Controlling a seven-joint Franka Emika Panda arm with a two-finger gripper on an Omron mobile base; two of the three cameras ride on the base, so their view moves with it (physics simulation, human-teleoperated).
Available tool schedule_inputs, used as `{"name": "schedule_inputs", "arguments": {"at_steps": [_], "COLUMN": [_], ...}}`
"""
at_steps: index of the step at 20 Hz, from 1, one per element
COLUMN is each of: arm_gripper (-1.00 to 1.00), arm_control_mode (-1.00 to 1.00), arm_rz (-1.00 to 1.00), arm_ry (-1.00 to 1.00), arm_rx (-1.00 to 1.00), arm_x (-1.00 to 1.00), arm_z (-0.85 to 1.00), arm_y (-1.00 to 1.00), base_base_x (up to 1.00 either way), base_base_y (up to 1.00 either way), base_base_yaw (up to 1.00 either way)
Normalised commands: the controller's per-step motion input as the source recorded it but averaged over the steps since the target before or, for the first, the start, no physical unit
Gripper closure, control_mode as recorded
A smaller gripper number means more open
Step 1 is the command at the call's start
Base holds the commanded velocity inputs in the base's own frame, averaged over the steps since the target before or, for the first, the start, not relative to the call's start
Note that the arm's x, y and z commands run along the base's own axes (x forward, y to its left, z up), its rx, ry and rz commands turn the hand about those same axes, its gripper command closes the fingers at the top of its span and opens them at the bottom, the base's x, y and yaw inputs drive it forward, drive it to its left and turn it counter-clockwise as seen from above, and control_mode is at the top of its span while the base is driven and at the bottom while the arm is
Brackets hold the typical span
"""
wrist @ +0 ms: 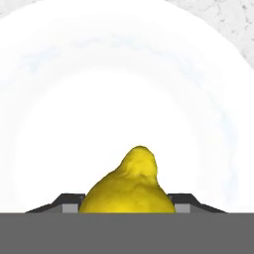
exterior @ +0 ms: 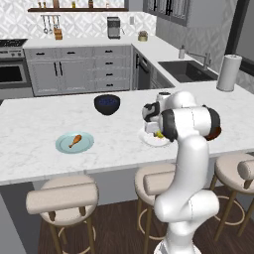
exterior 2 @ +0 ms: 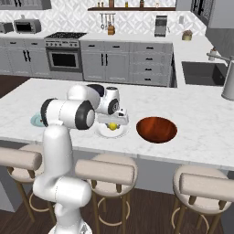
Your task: Pick the chicken drumstick and lemon from their plates and place them in the bowl. Then put the bowl in the fridge.
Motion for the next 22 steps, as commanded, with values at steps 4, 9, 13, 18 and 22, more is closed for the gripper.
{"name": "schedule_inputs", "arguments": {"at_steps": [4, 9, 13, 18, 22], "arm_gripper": [1.00, 1.00, 1.00, 1.00, 1.00], "arm_control_mode": [-1.00, -1.00, -1.00, -1.00, -1.00], "arm_rz": [-0.01, 0.00, -0.04, -0.08, 0.00], "arm_ry": [-0.16, -0.33, -0.26, -0.02, 0.11], "arm_rx": [0.00, -0.01, -0.13, -0.02, 0.10], "arm_x": [-0.32, -0.39, -0.49, -0.03, 0.04], "arm_z": [0.51, 0.25, 0.35, 0.39, 0.54], "arm_y": [-0.78, -0.92, -0.29, -0.54, -0.69], "base_base_x": [0.00, 0.00, 0.00, 0.00, 0.00], "base_base_y": [0.00, 0.00, 0.00, 0.00, 0.00], "base_base_yaw": [0.00, 0.00, 0.00, 0.00, 0.00]}}
